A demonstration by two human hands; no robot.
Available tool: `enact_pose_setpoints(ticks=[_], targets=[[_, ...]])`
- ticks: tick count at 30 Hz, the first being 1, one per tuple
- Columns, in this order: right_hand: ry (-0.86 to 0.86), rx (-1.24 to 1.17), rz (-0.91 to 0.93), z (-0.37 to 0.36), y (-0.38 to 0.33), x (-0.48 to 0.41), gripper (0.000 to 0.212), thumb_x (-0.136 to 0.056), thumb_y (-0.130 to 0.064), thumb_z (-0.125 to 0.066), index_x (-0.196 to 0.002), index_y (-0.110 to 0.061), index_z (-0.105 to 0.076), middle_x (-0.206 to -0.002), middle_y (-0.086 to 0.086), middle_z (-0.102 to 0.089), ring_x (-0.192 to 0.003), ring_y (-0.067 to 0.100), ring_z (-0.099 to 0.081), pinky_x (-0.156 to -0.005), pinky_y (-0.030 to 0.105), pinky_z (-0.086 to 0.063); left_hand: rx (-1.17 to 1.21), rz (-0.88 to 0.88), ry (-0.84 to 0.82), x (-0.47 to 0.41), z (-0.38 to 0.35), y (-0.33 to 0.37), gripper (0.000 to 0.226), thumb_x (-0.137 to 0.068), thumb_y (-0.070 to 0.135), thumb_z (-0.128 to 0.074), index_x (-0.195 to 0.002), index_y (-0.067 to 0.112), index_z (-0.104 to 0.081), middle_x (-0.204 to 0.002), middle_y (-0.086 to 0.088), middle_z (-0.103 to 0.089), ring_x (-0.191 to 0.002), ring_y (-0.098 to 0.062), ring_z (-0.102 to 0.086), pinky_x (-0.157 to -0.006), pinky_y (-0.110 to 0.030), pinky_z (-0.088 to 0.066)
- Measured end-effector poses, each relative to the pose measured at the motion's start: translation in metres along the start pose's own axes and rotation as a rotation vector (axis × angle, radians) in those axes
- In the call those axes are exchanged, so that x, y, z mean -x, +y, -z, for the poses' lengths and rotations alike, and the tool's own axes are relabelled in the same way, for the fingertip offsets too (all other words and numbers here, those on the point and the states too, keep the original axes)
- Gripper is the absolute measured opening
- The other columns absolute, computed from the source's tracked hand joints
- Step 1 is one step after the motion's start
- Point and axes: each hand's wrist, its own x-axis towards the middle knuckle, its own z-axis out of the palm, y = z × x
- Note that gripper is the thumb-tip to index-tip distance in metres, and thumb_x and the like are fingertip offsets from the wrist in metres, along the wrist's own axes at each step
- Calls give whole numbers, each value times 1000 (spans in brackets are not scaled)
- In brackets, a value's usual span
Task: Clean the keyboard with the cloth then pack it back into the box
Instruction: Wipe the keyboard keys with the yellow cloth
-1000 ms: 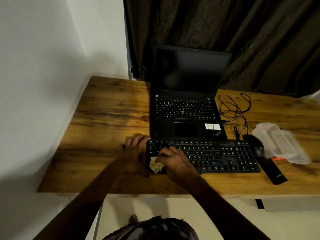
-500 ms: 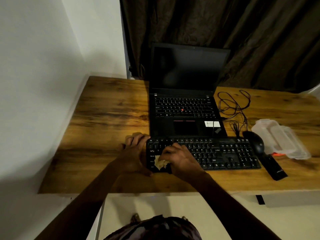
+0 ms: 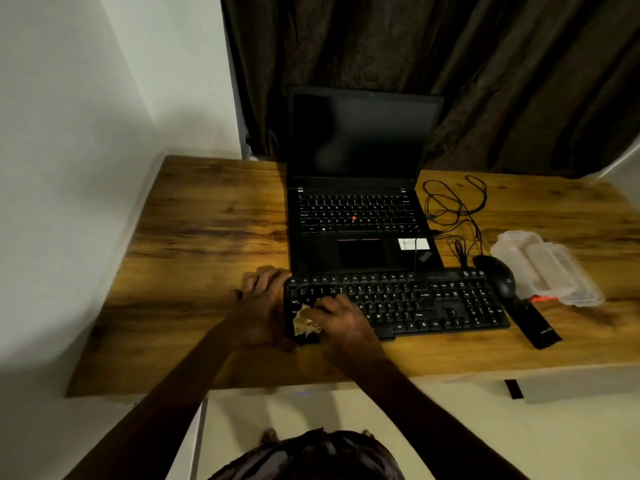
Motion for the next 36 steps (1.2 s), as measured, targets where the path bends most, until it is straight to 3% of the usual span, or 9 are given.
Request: enact_pose_setpoints(ticks=[3,6,11,13,18,24,27,33,36], targets=[[31,-39,-92,3,-2,-1,41,-78,-7,-60,-117,-20,-65,-119,7,-59,-109,32,-55,-88,47,-52,28,4,-19,-1,0,-1,150,-29,76,-82,-153,40,-4,-156,11,-5,-137,-22,-12,-103,-49,-29],[-3,1,-274,9,11,-3,41,-92,-15,-53,-131,-28,-54,-140,2,-43,-125,24,-40,-106,38,-39,40,26,-28,0,1,0,152,-28,76,-82,-153,42,-3,-157,14,-2,-141,-24,-9,-108,-54,-27],[15,22,-442,17,21,-5,39,-97,-18,-47,-134,-30,-50,-140,4,-39,-126,23,-38,-108,36,-38,48,15,-29,0,3,3,150,-30,73,-84,-154,39,-5,-157,12,-3,-140,-25,-10,-108,-57,-26],[23,27,-399,9,1,-7,39,-94,-17,-51,-132,-23,-53,-137,9,-44,-125,28,-43,-105,39,-41,40,13,-26,1,3,5,150,-32,67,-88,-154,37,-7,-157,11,-5,-139,-25,-13,-105,-54,-30],[2,35,-206,-10,-33,-15,45,-58,-29,-87,-98,-14,-72,-102,13,-66,-92,33,-64,-72,42,-57,29,28,-55,0,7,7,152,-26,71,-81,-154,36,-7,-153,12,-6,-136,-27,-17,-103,-61,-34],[57,10,-419,8,10,-3,37,-95,-18,-52,-130,-27,-57,-134,7,-47,-120,25,-45,-100,37,-46,51,44,-69,0,5,5,154,-23,75,-80,-153,39,-6,-153,16,-2,-140,-28,-12,-107,-67,-28],[51,5,-435,10,8,-2,40,-95,-16,-50,-133,-27,-55,-135,6,-44,-121,24,-42,-101,37,-44,47,56,-83,0,5,5,154,-25,72,-83,-153,39,-3,-154,15,-1,-142,-29,-8,-108,-69,-23],[2,45,-204,0,-24,-11,37,-87,-18,-59,-124,-15,-60,-131,14,-51,-122,34,-46,-99,47,-44,-38,101,-88,2,10,19,150,-37,58,-93,-154,37,-2,-156,8,-2,-142,-30,-12,-110,-64,-24],[46,40,-286,5,-5,-7,38,-91,-14,-51,-128,-20,-57,-136,10,-46,-124,29,-42,-102,40,-40,-67,130,-100,2,13,22,149,-39,57,-93,-154,37,0,-158,5,-2,-143,-31,-12,-111,-61,-24]])
